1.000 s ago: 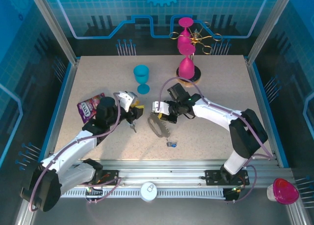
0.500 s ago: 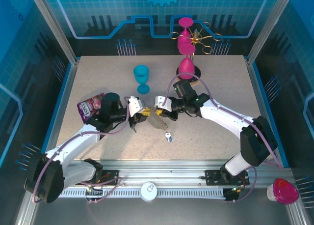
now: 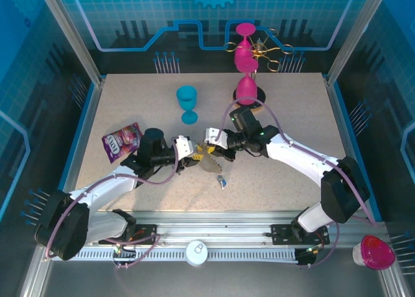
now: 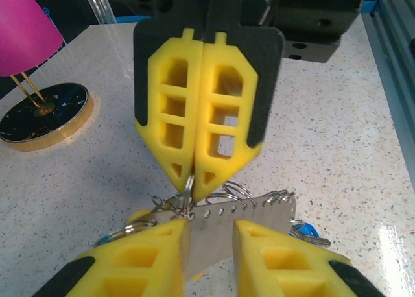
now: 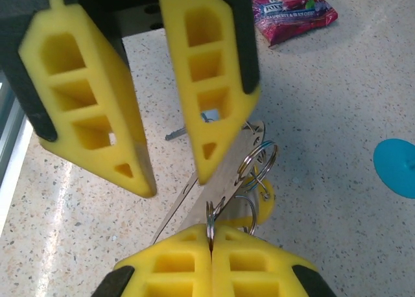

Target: Put the keys on the keyring

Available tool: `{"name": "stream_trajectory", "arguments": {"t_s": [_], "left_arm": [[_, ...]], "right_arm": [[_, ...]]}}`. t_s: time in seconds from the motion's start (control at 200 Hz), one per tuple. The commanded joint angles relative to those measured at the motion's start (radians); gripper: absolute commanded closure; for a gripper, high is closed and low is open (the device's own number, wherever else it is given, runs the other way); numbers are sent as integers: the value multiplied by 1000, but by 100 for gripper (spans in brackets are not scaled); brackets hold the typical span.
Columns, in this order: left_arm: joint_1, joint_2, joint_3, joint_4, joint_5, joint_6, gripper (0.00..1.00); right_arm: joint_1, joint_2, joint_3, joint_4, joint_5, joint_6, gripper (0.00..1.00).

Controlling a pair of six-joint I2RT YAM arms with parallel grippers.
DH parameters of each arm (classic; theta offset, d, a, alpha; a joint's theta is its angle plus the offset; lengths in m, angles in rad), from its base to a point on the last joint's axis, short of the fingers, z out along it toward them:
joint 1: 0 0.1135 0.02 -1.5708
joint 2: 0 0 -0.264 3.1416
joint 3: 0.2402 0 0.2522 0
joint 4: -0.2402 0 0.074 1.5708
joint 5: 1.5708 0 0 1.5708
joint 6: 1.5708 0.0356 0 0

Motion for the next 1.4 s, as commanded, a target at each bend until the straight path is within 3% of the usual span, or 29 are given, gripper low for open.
{"name": "stream_trajectory", "arguments": {"t_s": [0.0,0.335,0.74,0.916,1.041,1.186,1.296,1.396], "left_arm": [[-7,17,-21,52,-10,26,73],[-6,26,-6,20,-9,29,72],[-6,31,3,9,-8,37,78],[-7,24,3,13,-10,37,84],[-7,15,2,14,-15,47,100],[-7,0,-13,31,-36,59,100],[-7,-11,-22,43,-41,61,100],[-7,-16,-28,53,-32,59,100]], "right_arm": [[23,-23,15,-10,-30,-1,100],[45,-21,40,-7,-43,-5,100],[79,7,81,12,-59,6,100],[92,23,97,-5,-48,0,100],[91,29,98,-17,-39,-2,100],[84,14,85,-22,-31,6,100],[45,-41,40,20,-52,41,77],[-1,-107,-20,69,-76,64,70]]}}
